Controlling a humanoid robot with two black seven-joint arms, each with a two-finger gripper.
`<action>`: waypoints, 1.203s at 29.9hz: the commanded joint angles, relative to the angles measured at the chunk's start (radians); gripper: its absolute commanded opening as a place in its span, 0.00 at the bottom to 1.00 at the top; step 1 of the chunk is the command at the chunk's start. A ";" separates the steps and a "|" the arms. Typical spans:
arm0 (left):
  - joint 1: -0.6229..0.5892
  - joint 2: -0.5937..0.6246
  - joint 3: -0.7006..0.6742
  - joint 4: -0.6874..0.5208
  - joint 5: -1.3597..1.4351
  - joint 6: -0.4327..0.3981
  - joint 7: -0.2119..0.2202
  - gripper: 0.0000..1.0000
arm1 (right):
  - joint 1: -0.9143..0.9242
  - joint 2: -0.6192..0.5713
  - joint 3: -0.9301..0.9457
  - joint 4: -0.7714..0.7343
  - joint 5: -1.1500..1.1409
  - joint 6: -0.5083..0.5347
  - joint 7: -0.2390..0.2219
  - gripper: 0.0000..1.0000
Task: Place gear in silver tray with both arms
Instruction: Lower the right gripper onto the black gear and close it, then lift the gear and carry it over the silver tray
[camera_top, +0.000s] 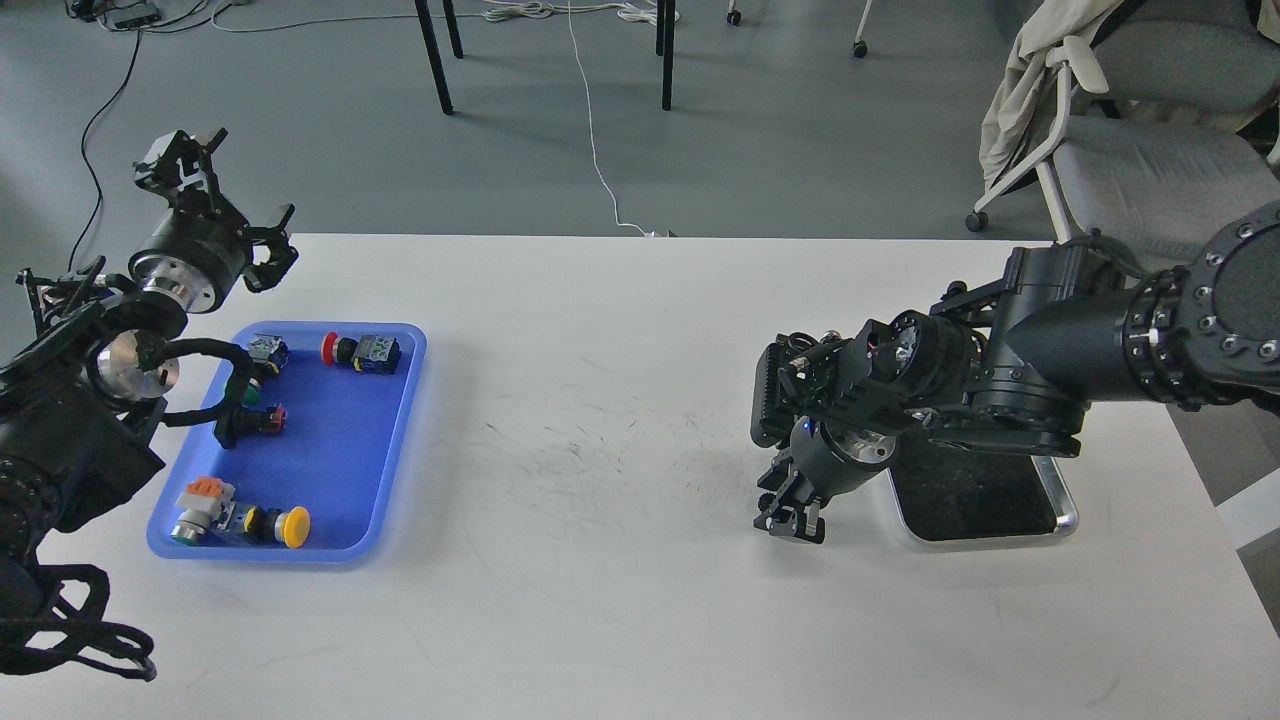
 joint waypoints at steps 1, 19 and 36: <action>0.000 0.000 0.000 0.000 0.000 0.000 0.000 0.99 | -0.002 0.002 0.000 -0.002 -0.002 0.000 0.000 0.39; 0.000 0.001 0.002 0.000 0.000 0.002 0.000 0.99 | 0.007 0.005 -0.005 -0.011 -0.025 0.003 0.000 0.01; 0.004 -0.002 0.013 0.000 0.002 0.002 0.000 0.99 | 0.073 -0.244 -0.003 -0.067 -0.020 0.003 0.000 0.01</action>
